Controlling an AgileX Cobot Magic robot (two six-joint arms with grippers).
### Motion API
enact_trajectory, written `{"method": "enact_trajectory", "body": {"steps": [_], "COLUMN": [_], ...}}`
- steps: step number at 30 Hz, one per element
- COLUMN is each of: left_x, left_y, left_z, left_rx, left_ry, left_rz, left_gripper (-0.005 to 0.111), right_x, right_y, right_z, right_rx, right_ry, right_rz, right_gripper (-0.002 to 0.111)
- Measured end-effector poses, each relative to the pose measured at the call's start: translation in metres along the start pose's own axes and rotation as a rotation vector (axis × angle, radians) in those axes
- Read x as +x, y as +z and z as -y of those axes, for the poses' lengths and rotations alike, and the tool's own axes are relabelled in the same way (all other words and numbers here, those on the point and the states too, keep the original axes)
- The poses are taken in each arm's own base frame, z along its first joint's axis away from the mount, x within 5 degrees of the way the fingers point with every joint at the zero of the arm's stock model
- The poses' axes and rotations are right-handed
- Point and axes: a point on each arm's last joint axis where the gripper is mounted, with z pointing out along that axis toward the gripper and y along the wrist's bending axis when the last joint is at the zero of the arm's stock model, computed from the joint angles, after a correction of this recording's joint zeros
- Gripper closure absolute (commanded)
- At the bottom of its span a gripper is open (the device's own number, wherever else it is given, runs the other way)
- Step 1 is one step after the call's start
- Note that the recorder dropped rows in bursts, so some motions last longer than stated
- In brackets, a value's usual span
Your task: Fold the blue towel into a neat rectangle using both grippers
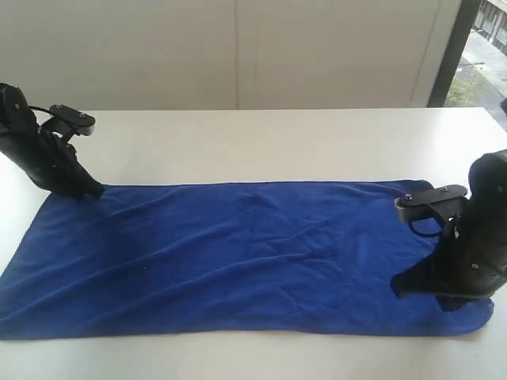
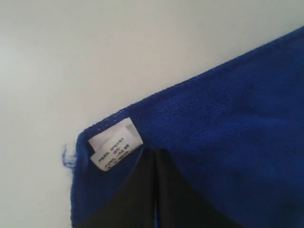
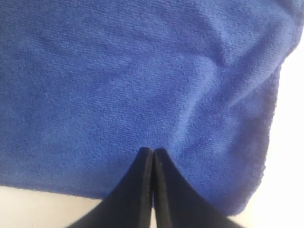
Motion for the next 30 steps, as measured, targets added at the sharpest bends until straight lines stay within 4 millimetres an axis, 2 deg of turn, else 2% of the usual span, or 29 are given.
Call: {"method": "enact_trajectory", "body": {"steps": [8,18,21,30], "left_x": [-0.002,-0.004,-0.002,-0.003], "left_y": [0.005,0.005,0.012,0.016], "left_z": [-0.002,-0.004,-0.004,-0.006], "left_rx": [-0.020,-0.041,-0.038,-0.046], "left_ry": [0.004,0.019,0.016,0.017], "left_rz": [0.028,0.059,0.051,0.058], "left_gripper": [0.107,0.107,0.107,0.107], "right_x": [0.009,0.009,0.009,0.018], "right_y": [0.007,0.012,0.013,0.017], "right_z": [0.003,0.006,0.008,0.008], "right_rx": [0.045,0.075,0.102,0.111], "right_ry": [0.022,0.030,0.027,0.042], "right_rz": [-0.008,-0.016,-0.013,-0.011], "right_gripper": [0.108,0.108,0.108,0.108]}}
